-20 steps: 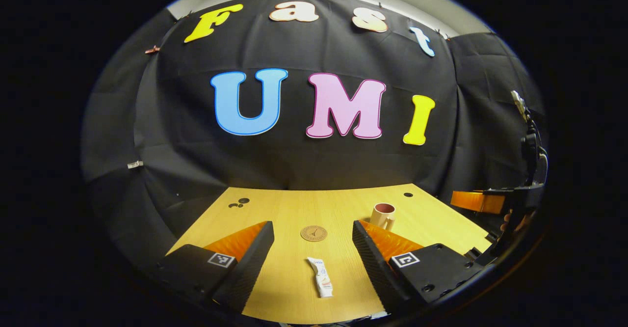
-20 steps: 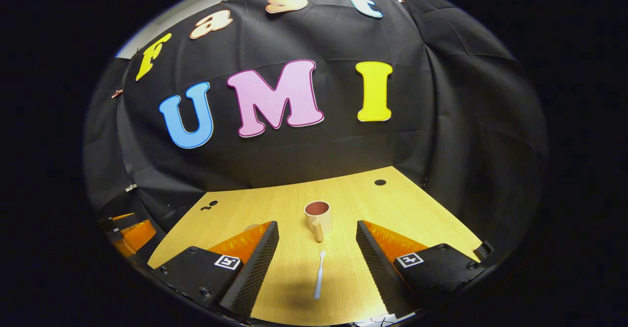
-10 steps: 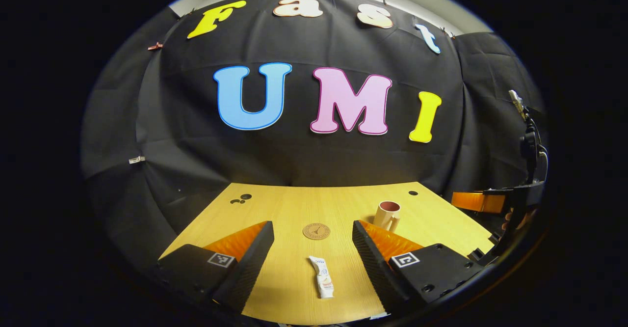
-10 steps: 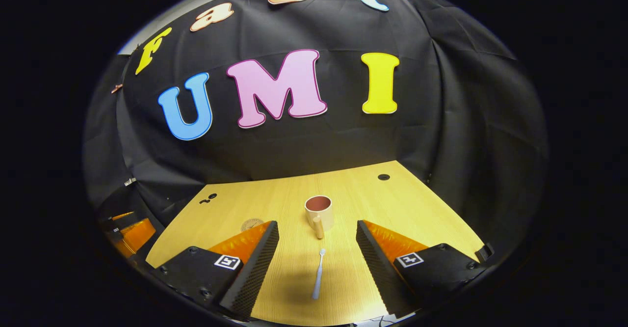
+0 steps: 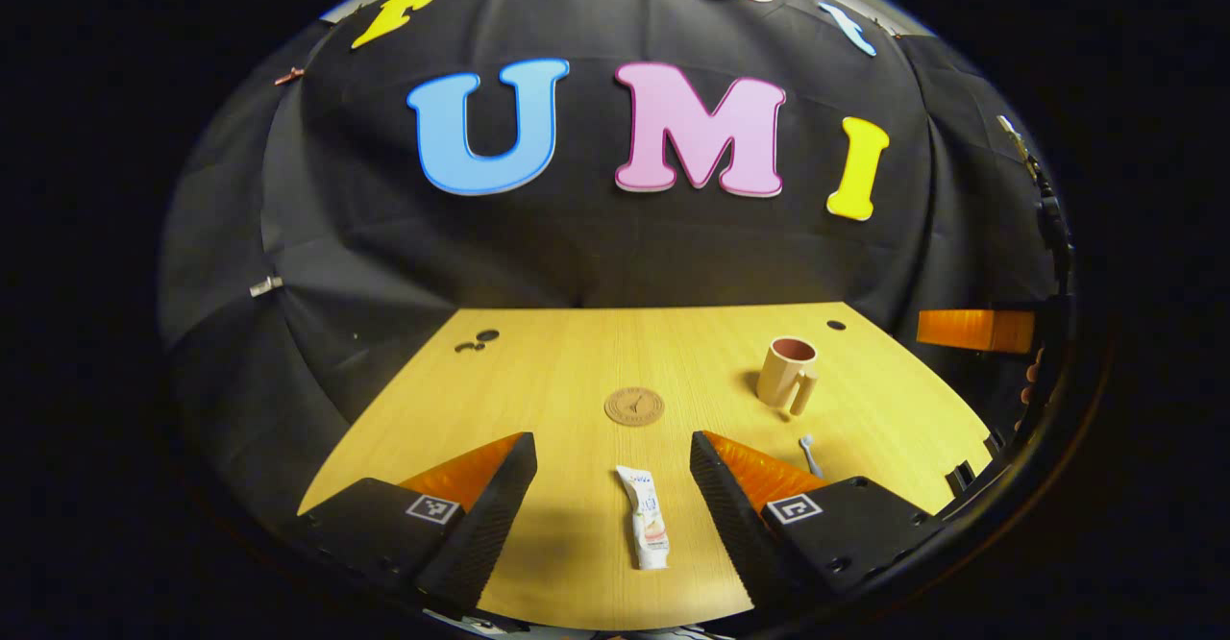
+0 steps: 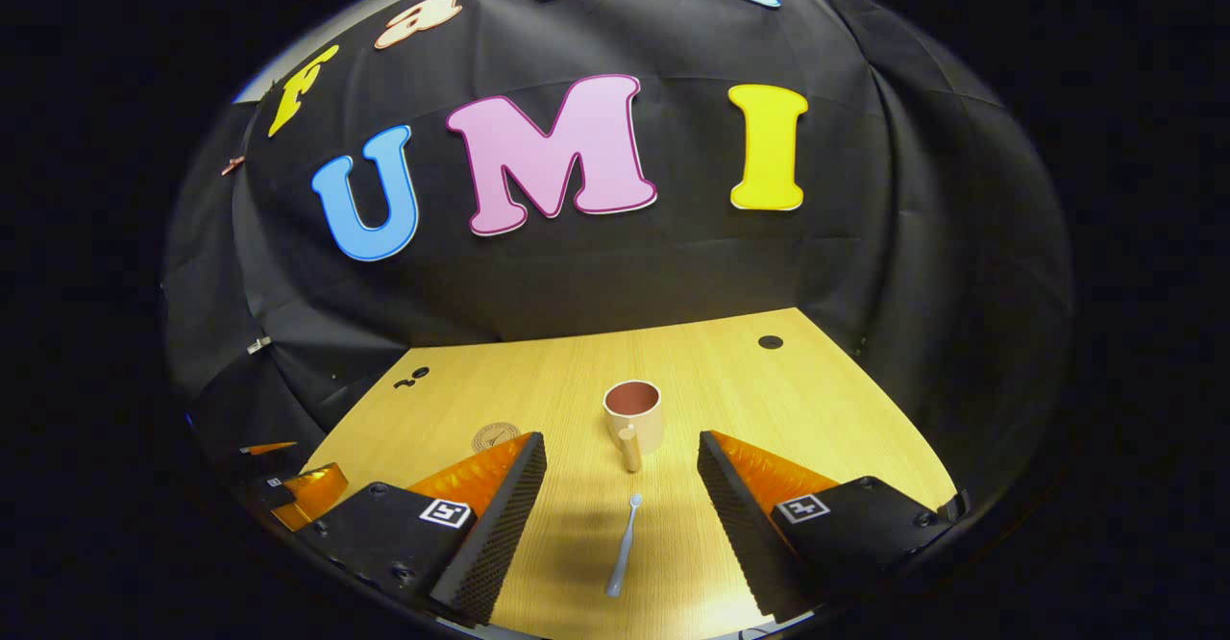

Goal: Put the toothbrush and toothpaste on the desktop into the cup, then pick up the cup and place it on the coaster on the desktop.

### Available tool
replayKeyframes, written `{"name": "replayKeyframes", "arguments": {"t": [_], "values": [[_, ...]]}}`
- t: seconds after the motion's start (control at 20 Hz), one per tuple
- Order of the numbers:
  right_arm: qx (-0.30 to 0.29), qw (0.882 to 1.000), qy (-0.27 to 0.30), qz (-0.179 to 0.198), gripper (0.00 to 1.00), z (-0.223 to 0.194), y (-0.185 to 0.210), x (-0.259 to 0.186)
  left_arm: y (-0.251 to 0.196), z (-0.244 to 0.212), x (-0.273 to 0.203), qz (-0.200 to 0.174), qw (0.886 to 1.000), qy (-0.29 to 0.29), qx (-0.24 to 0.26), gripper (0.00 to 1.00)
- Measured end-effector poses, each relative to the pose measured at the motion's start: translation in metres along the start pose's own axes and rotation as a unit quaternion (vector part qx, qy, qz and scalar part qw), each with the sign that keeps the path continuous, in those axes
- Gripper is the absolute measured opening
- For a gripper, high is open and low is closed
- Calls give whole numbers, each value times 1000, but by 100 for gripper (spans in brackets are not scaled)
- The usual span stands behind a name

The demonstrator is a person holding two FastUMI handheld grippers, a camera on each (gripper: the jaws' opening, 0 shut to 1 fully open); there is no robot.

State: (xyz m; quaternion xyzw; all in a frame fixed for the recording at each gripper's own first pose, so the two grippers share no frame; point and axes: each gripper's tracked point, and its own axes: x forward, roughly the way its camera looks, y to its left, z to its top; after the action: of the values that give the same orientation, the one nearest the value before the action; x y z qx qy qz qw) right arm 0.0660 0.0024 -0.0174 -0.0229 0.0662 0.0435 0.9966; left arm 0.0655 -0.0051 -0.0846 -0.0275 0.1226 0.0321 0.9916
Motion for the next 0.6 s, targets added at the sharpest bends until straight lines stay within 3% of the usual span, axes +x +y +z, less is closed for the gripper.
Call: {"name": "replayKeyframes", "arguments": {"t": [0.6], "values": [[-14,995,95,40,98,-48,-21,51,-24,-90,95,-6,991,132,-7,100]]}}
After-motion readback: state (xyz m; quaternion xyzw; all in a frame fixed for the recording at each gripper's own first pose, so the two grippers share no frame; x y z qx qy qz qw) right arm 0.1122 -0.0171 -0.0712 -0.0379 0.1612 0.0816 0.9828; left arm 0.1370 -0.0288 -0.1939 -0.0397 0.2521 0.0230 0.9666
